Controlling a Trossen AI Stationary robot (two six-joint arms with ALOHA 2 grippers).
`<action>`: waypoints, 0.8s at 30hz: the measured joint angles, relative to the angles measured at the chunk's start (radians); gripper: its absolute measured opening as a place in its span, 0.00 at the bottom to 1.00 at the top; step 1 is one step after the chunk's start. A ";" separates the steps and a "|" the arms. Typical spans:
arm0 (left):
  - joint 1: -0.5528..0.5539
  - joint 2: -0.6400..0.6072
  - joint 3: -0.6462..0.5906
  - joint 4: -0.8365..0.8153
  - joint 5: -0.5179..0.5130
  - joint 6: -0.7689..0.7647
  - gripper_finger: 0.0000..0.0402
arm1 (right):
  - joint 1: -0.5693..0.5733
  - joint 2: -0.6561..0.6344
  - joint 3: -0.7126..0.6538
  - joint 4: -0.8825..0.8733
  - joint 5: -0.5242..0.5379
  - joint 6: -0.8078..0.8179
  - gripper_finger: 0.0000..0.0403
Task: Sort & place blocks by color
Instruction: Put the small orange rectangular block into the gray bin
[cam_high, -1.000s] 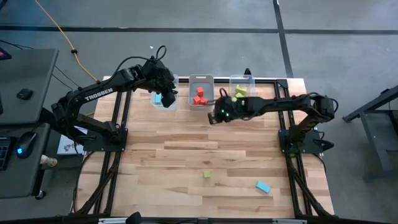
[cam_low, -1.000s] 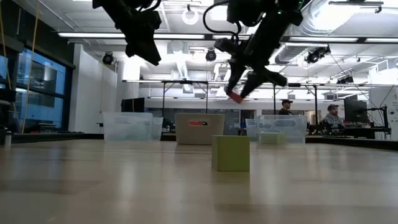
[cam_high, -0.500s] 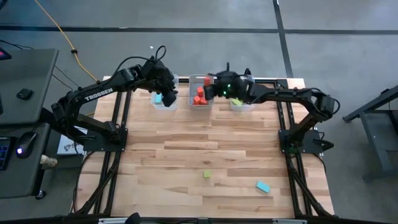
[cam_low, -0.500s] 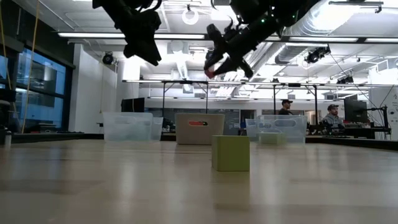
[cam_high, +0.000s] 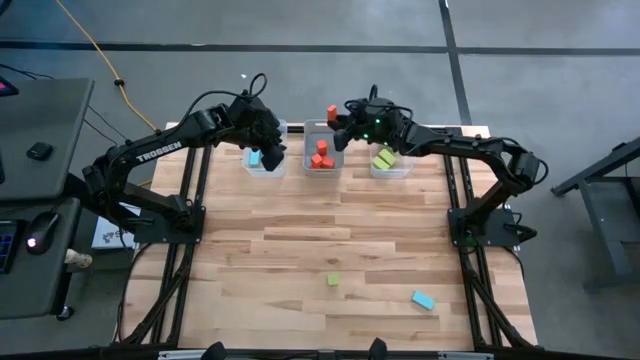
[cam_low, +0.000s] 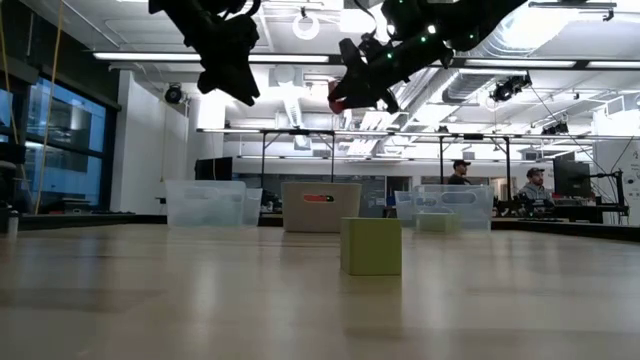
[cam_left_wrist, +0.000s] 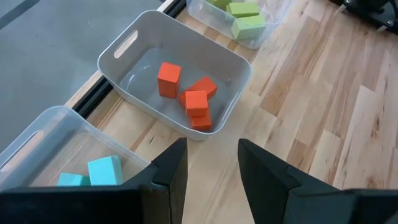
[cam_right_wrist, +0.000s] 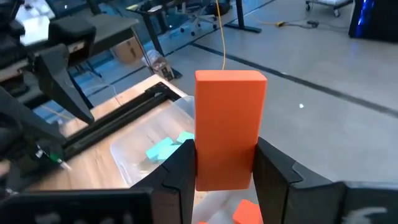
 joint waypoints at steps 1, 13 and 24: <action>0.000 0.000 0.000 0.003 0.000 0.000 0.29 | 0.000 0.000 0.000 0.000 0.000 -0.020 0.25; 0.000 0.000 0.000 0.012 0.000 -0.024 0.29 | 0.000 0.149 0.001 -0.008 -0.047 0.002 0.25; 0.000 0.000 0.000 0.013 -0.004 -0.023 0.29 | 0.002 0.212 0.001 -0.107 -0.064 0.122 0.25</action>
